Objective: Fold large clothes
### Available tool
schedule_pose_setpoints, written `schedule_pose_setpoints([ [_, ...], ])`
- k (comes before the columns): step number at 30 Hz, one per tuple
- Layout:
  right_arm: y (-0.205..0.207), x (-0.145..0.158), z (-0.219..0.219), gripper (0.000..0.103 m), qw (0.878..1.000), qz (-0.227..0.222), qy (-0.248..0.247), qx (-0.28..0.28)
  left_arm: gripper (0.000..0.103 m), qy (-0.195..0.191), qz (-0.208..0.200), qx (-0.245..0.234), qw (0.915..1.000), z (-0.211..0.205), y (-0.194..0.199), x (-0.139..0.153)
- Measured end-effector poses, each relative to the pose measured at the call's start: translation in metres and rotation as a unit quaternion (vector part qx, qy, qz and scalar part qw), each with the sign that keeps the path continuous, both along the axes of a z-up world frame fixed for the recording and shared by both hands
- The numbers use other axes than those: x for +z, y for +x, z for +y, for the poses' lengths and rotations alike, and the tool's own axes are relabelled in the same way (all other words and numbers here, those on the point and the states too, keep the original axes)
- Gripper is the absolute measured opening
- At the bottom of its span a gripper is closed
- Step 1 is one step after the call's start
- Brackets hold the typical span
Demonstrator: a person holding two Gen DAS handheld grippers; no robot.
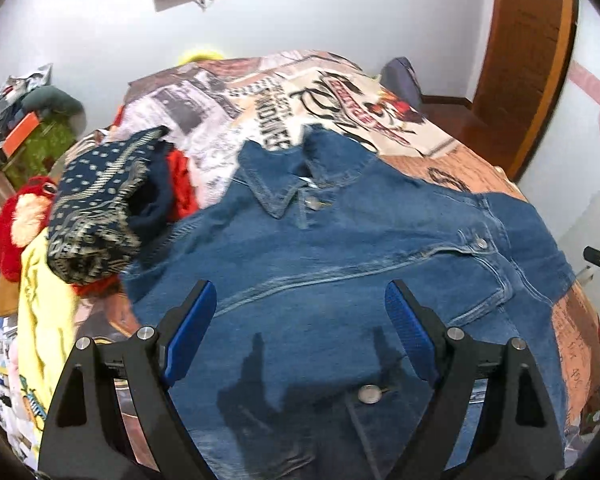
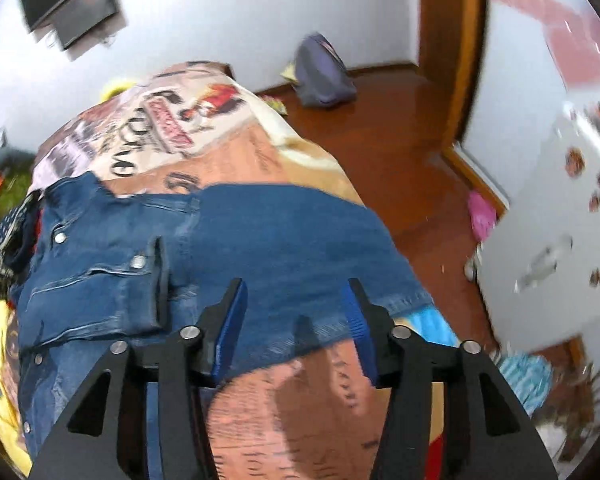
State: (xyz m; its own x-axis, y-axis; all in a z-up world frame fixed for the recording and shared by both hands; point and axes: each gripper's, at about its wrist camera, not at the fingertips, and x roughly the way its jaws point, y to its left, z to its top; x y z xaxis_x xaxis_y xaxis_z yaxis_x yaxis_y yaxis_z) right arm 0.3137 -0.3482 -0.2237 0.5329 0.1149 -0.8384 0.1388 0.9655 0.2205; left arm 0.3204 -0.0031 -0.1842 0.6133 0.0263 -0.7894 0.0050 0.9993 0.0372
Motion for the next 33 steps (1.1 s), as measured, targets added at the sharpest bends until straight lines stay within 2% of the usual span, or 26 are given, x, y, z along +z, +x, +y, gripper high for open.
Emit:
schedule_pose_setpoints([
  [7,0.007,-0.049,-0.036,0.047,0.991,0.065,0.107,-0.053,0.086,-0.011,0.026,-0.015,0.9995,-0.018,0.006,-0.019],
  [12,0.018,-0.062,-0.047,0.047,0.983,0.061,0.156,-0.077,0.086,-0.020,0.032,-0.014,0.9992,-0.021,0.009,-0.023],
  [19,0.041,-0.078,-0.060,0.046,0.972,0.062,0.196,-0.112,0.086,-0.022,0.038,-0.009,0.9990,-0.019,0.011,-0.028],
  [20,0.041,-0.076,-0.059,0.044,0.972,0.060,0.191,-0.119,0.086,-0.023,0.039,-0.008,0.9989,-0.017,0.011,-0.029],
  [22,0.041,-0.069,-0.054,0.027,0.977,0.057,0.167,-0.121,0.086,-0.025,0.040,-0.006,0.9989,-0.015,0.010,-0.029],
  [24,0.041,-0.061,-0.049,0.018,0.982,0.051,0.143,-0.114,0.086,-0.024,0.039,-0.004,0.9989,-0.013,0.008,-0.028],
  [28,0.033,-0.032,-0.035,0.011,0.991,0.030,0.087,-0.095,0.086,-0.023,0.035,0.002,0.9991,-0.006,0.004,-0.025],
  [33,0.024,0.012,-0.024,0.008,0.994,-0.030,0.082,-0.063,0.086,-0.031,0.028,0.009,0.9991,0.004,-0.003,-0.019],
])
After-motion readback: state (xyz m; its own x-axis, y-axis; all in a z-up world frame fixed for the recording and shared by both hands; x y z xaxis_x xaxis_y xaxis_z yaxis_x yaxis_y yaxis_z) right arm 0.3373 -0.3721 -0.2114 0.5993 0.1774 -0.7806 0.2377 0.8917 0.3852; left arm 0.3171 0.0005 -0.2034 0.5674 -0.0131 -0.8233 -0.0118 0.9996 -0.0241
